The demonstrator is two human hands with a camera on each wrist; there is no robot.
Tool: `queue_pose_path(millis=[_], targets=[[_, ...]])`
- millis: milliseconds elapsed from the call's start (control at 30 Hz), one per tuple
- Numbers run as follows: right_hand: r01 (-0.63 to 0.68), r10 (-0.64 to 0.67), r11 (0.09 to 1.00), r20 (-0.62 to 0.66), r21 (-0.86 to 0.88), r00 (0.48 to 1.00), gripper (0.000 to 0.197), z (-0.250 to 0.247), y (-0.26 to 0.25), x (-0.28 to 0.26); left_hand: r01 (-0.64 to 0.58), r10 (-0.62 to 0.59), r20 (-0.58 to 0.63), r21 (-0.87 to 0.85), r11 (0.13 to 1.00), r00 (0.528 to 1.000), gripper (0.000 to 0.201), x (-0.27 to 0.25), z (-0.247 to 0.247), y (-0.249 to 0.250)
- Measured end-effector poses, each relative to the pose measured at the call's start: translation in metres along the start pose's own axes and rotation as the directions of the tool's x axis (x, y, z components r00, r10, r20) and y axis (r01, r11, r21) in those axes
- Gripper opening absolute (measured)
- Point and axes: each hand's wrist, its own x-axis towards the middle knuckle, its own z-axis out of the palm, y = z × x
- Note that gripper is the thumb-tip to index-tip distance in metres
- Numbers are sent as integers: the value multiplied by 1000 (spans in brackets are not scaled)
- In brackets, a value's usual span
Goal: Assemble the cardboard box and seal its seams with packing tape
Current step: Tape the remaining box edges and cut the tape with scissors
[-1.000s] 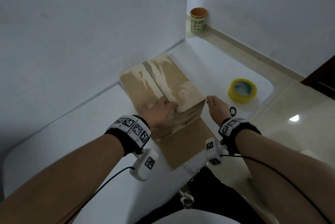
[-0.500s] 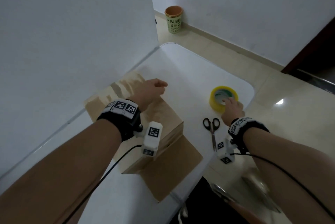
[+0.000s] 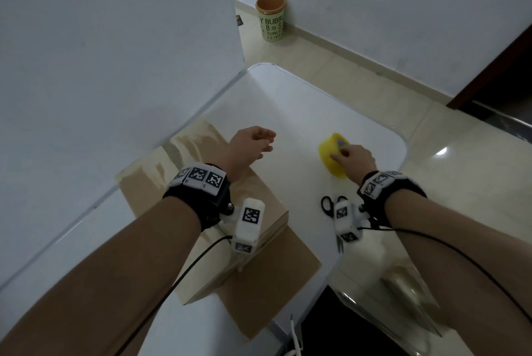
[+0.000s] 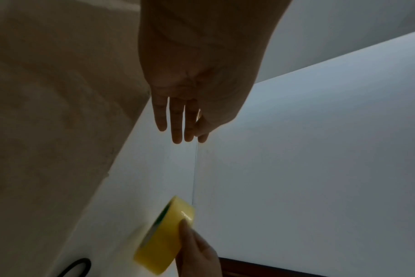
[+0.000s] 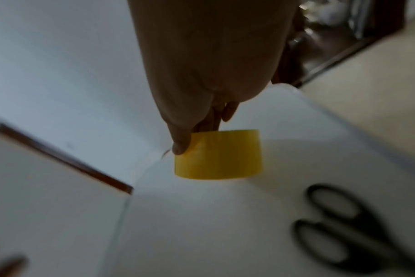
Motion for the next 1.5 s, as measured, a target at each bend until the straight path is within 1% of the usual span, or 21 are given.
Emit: queue_pose_path(millis=[67,133,233,333,433,500,567,633,700,767,867,900,1000,1067,1133,1200,1267,1367,1400,1467,1500], targets=[[35,-37,972,7,231,999,48,-5,-27,0,-22,21,-35,-12,1000,999,26,-5,-6,-3],[74,-98,917,41,392,994,50,-11,-56,-10,-49,46,-87,-30,998,995,27,-14,-16,-4],[156,-210,843,49,515,976,52,-17,-105,-34,-53,39,-202,-64,997,979,27,-30,-37,-6],[206,-301,788,71,581,951,41,-21,-149,-65,-40,17,-277,-80,996,961,33,-50,-63,-15],[260,-387,784,117,564,915,36,-16,-180,-95,-27,-6,-229,-141,990,973,52,-78,-83,-24],[329,-444,801,128,501,887,37,-7,-196,-115,-36,13,-200,-113,993,980,66,-99,-93,-31],[389,-481,820,137,420,866,40,3,-209,-134,-61,44,-212,-76,995,976,73,-117,-102,-41],[414,-489,833,139,367,861,41,11,-218,-149,-71,46,-258,-86,994,965,66,-134,-110,-48],[432,-502,830,135,352,854,39,18,-224,-160,-63,15,-316,-141,988,949,58,-147,-120,-55],[452,-522,821,138,349,842,40,23,-230,-170,-35,-36,-323,-213,976,946,47,-157,-130,-62],[485,-567,792,152,370,810,38,24,-238,-187,71,-172,-256,-360,930,951,22,-172,-140,-71],[493,-578,784,155,379,801,39,25,-240,-191,111,-211,-221,-394,912,952,16,-178,-141,-73],[494,-578,787,162,369,800,39,29,-242,-197,195,-272,-107,-460,866,956,11,-192,-144,-78],[483,-561,803,172,348,809,36,33,-241,-199,199,-279,-101,-480,854,955,11,-198,-144,-79],[458,-540,820,202,342,817,33,36,-240,-200,163,-267,-149,-489,857,952,13,-201,-145,-81],[424,-526,825,234,373,818,32,39,-240,-201,118,-227,-190,-459,881,955,16,-203,-147,-82],[406,-510,833,239,376,826,40,42,-239,-202,87,-179,-200,-397,914,963,11,-206,-148,-82],[410,-508,842,264,351,820,51,44,-238,-204,51,-130,-220,-334,941,967,7,-211,-144,-82],[401,-500,851,291,341,816,52,44,-238,-204,29,-103,-228,-306,952,968,8,-212,-142,-82],[372,-469,875,347,311,812,62,46,-237,-204,-24,-33,-239,-231,973,970,9,-212,-138,-81],[353,-444,889,366,290,818,61,48,-236,-203,-53,4,-242,-194,979,970,12,-213,-136,-81]])
